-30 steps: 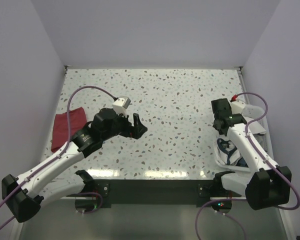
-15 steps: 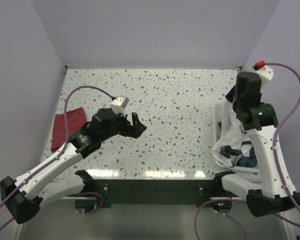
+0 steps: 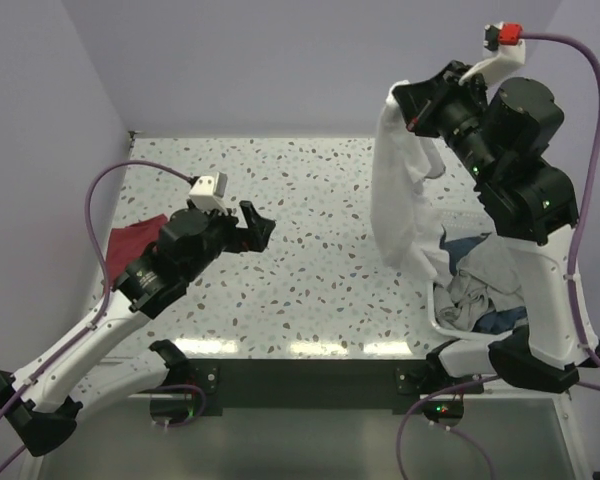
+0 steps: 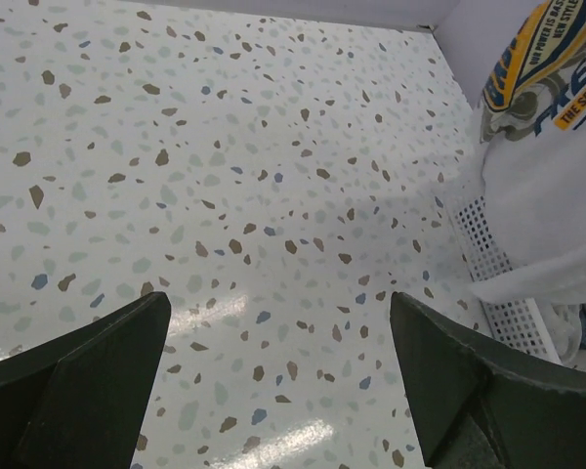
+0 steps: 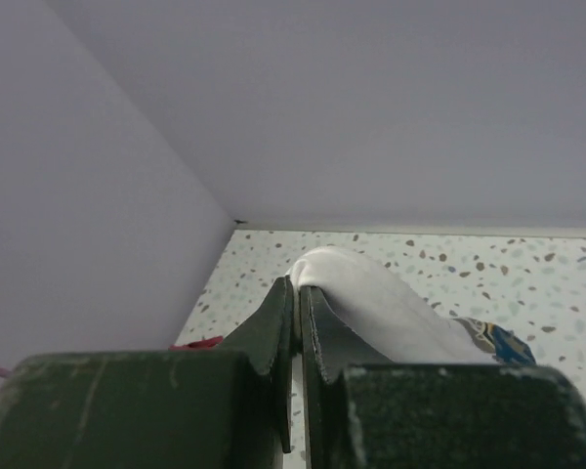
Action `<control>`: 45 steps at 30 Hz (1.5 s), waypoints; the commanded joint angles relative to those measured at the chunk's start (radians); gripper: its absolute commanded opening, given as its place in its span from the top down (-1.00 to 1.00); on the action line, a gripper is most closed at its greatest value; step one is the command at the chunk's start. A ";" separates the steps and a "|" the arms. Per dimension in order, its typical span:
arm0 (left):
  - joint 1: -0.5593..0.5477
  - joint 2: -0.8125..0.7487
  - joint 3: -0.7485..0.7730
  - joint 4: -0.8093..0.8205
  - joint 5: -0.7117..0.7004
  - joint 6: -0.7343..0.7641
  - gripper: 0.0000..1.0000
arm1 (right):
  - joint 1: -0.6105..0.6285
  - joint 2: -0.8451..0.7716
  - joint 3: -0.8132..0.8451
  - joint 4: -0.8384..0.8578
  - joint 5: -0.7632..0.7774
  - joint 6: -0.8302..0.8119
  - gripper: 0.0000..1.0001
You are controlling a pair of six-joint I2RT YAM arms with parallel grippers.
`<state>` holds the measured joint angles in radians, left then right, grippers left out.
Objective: Fold and stack the tank tops
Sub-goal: Move the tank top to the center of the board, then flatten the tank top out
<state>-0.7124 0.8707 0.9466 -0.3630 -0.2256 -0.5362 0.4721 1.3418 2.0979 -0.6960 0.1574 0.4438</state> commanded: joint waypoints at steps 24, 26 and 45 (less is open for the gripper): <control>0.034 0.109 -0.225 0.067 0.005 -0.192 -0.90 | 0.076 0.031 -0.702 0.102 0.278 0.142 0.24; 0.036 0.131 -0.288 0.087 0.028 -0.228 -0.82 | 0.025 0.005 -0.798 0.101 0.254 0.151 0.15; 0.034 0.427 -0.460 0.389 0.164 -0.378 -0.29 | 0.099 0.019 -1.306 0.462 0.042 0.279 0.13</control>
<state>-0.6811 1.2503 0.4706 -0.0601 -0.0669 -0.8806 0.5663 1.3296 0.8215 -0.3771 0.2085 0.6819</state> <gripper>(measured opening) 0.674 0.437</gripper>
